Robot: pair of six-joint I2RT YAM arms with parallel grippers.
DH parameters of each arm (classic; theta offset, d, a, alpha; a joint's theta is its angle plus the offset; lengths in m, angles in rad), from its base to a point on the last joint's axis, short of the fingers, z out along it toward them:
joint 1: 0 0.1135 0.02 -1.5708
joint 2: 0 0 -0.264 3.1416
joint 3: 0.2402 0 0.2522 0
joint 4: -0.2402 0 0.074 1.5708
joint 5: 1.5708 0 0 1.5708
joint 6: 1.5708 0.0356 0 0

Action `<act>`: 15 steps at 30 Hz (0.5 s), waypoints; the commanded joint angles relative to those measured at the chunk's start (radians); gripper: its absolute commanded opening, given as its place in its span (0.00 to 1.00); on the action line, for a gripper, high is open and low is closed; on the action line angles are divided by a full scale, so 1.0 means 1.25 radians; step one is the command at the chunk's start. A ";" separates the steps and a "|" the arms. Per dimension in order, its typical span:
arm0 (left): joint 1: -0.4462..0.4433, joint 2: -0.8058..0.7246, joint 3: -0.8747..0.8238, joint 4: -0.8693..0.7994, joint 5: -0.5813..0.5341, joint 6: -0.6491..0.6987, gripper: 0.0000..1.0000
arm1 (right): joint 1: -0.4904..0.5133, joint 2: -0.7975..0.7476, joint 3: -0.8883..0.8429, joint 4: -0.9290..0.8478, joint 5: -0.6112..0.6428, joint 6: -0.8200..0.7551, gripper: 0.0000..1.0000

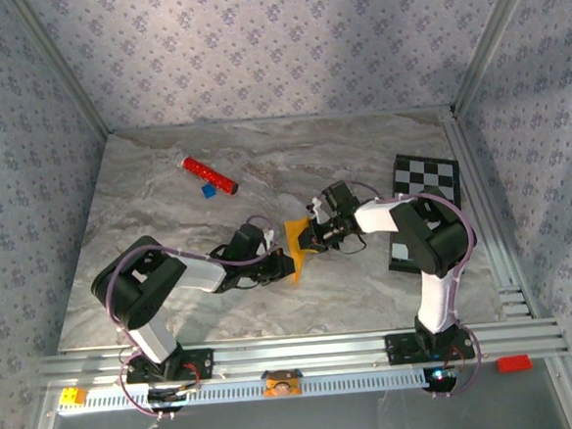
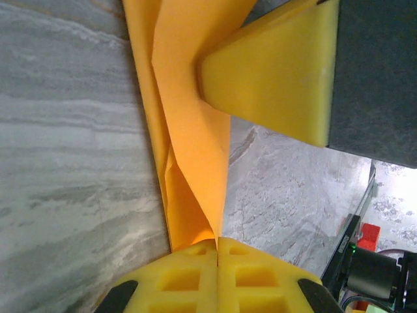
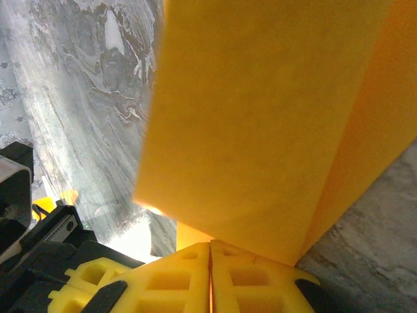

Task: Fold a paper plane with a square sheet of paper (pick it up from the middle)
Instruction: Fold the wing for the fifth time at the center of the table.

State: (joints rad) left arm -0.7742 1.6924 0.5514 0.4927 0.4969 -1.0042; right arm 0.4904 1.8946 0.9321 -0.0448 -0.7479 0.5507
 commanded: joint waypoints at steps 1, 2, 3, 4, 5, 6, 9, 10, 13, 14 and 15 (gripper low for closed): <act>-0.007 -0.009 0.004 -0.072 0.035 0.027 0.00 | 0.005 0.038 -0.003 -0.076 0.084 -0.023 0.10; -0.008 -0.006 0.005 -0.062 0.045 0.027 0.00 | 0.007 0.037 -0.002 -0.080 0.086 -0.024 0.10; -0.008 -0.001 0.007 -0.058 0.057 0.027 0.00 | 0.007 0.037 -0.001 -0.082 0.089 -0.025 0.10; -0.009 0.004 0.010 -0.060 0.067 0.030 0.00 | 0.008 0.038 0.000 -0.085 0.092 -0.026 0.10; -0.010 0.007 0.013 -0.069 0.069 0.033 0.00 | 0.009 0.038 0.001 -0.087 0.096 -0.026 0.10; -0.010 0.008 0.014 -0.075 0.070 0.036 0.00 | 0.009 0.038 0.001 -0.088 0.097 -0.026 0.10; -0.013 0.007 0.011 -0.073 0.079 0.038 0.00 | 0.009 0.039 0.001 -0.092 0.101 -0.026 0.10; -0.013 0.008 0.012 -0.074 0.088 0.040 0.00 | 0.009 0.038 0.002 -0.094 0.103 -0.026 0.10; -0.014 0.018 0.019 -0.097 0.097 0.049 0.00 | 0.010 0.038 0.003 -0.094 0.106 -0.026 0.10; -0.015 0.023 0.019 -0.096 0.103 0.051 0.00 | 0.010 0.038 0.002 -0.095 0.107 -0.025 0.10; -0.015 0.028 0.020 -0.095 0.108 0.049 0.00 | 0.011 0.040 0.003 -0.096 0.106 -0.025 0.10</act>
State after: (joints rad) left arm -0.7742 1.7027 0.5751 0.4503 0.5327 -0.9688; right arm 0.5003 1.8946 0.9478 -0.0780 -0.7246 0.5369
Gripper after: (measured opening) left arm 0.046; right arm 0.102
